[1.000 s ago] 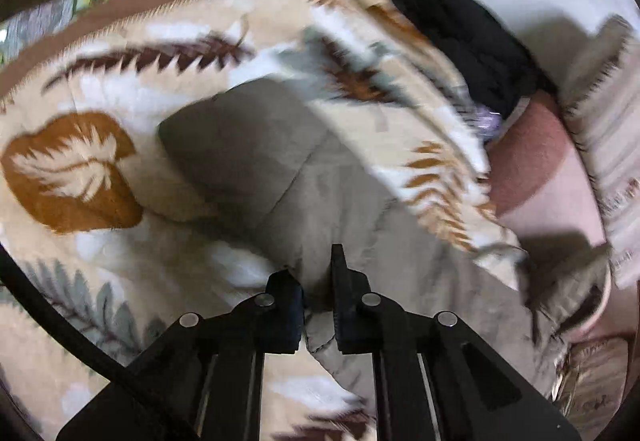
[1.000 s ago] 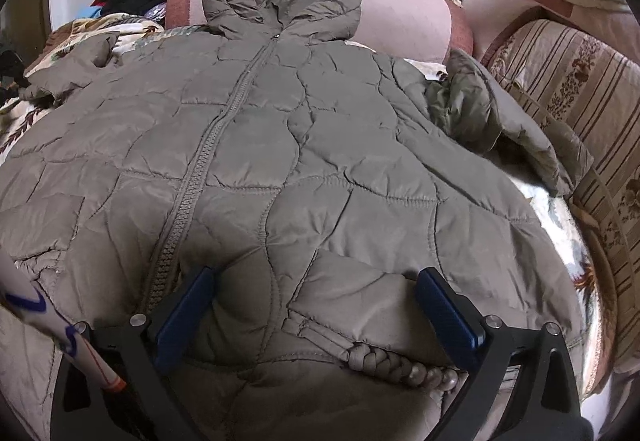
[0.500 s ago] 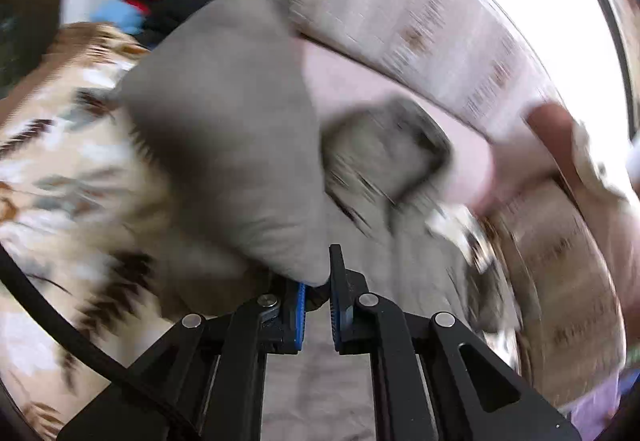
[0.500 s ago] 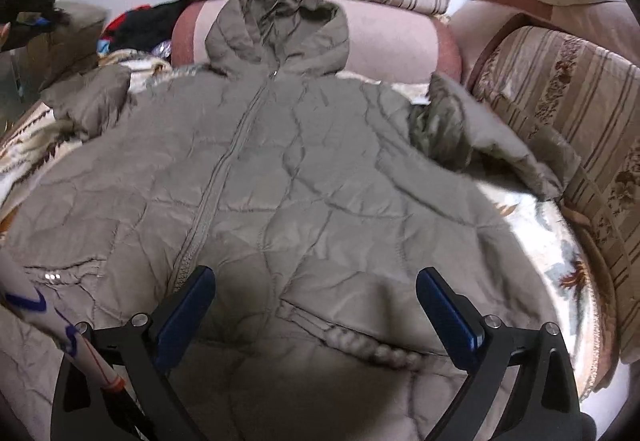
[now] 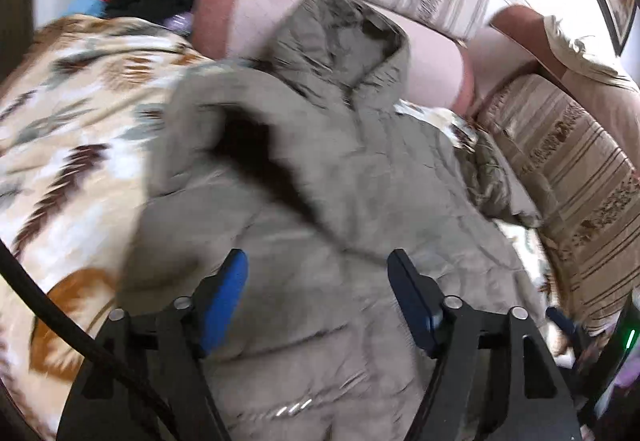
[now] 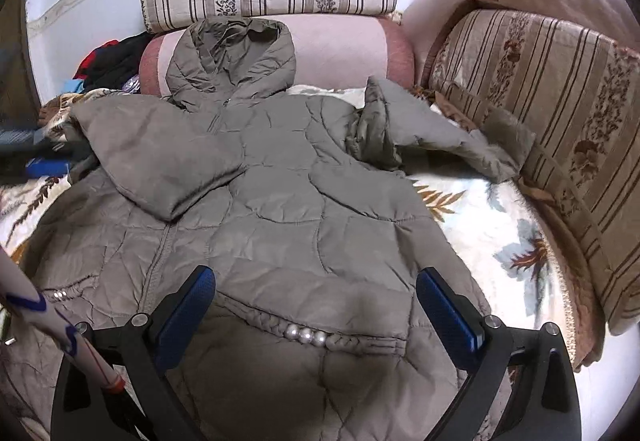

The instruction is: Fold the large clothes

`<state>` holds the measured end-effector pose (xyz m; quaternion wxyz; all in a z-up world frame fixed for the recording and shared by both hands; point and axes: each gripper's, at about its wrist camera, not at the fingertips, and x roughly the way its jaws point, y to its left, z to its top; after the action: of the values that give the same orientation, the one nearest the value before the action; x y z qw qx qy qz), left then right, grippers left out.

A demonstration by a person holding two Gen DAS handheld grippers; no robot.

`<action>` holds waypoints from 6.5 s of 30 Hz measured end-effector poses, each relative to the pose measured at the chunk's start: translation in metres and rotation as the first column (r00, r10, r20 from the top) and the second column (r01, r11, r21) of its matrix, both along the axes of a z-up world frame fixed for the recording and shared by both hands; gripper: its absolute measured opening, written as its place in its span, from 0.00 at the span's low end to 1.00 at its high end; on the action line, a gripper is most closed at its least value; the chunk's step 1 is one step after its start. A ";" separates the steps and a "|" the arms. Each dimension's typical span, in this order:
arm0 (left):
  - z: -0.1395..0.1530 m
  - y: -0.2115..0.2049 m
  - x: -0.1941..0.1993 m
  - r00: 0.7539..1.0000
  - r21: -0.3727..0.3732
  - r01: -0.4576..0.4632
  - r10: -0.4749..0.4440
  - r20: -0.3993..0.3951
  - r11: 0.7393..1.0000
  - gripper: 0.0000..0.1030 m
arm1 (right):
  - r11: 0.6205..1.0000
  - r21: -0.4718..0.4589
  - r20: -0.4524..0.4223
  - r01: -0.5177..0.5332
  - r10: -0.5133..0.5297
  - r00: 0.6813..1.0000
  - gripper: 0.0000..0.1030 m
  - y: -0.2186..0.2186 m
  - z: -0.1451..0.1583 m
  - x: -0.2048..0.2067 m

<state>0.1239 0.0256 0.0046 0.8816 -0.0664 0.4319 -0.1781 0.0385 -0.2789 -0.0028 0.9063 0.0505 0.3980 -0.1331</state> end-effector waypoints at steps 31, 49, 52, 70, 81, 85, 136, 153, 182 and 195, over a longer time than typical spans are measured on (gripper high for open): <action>-0.089 0.046 -0.041 0.980 0.274 -0.179 0.148 0.130 0.945 0.77 | 0.980 0.100 -0.222 0.170 -0.144 0.964 0.59 -0.054 -0.031 0.192; -0.045 0.015 -0.091 0.989 0.266 -0.145 0.137 0.050 0.953 0.77 | 0.852 -0.063 -0.123 0.520 -0.523 0.843 0.70 -0.313 -0.019 0.058; -0.041 -0.002 -0.094 0.992 0.284 -0.127 0.120 0.040 0.950 0.77 | 0.842 -0.021 -0.129 0.539 -0.537 0.833 0.70 -0.349 -0.028 0.077; -0.057 -0.011 -0.085 0.991 0.348 -0.130 0.137 0.003 0.929 0.77 | 0.824 -0.121 0.015 0.553 -0.555 0.831 0.10 -0.368 0.050 0.125; -0.042 0.018 -0.098 0.986 0.271 -0.165 0.153 0.066 0.948 0.77 | 0.862 0.033 0.145 0.506 -0.506 0.851 0.10 -0.324 0.151 0.116; -0.039 0.024 -0.101 0.983 0.261 -0.171 0.149 0.104 0.950 0.77 | 0.912 0.105 0.147 0.397 -0.409 0.901 0.10 -0.274 0.158 0.131; -0.076 0.027 -0.092 0.984 0.198 -0.133 0.105 0.146 0.971 0.77 | 0.901 0.281 -0.153 -0.331 0.382 0.911 0.50 0.174 -0.026 0.274; -0.082 0.023 -0.096 0.983 0.250 -0.129 0.091 0.157 0.960 0.79 | 0.980 0.096 -0.176 -0.176 0.191 0.966 0.56 0.012 0.007 0.128; -0.044 0.065 0.008 0.953 0.171 -0.293 0.274 0.130 0.940 0.80 | 0.980 0.170 -0.206 -0.100 0.134 0.969 0.66 -0.025 0.050 0.155; -0.072 0.074 0.026 0.986 0.094 -0.165 0.164 0.019 0.982 0.80 | 0.966 0.254 -0.072 -0.042 0.062 0.995 0.78 0.040 0.079 0.411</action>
<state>0.1498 0.1000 -0.0673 0.8978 -0.0587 0.4282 -0.0844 0.4490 -0.2390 0.0763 0.8791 0.1497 0.4486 -0.0594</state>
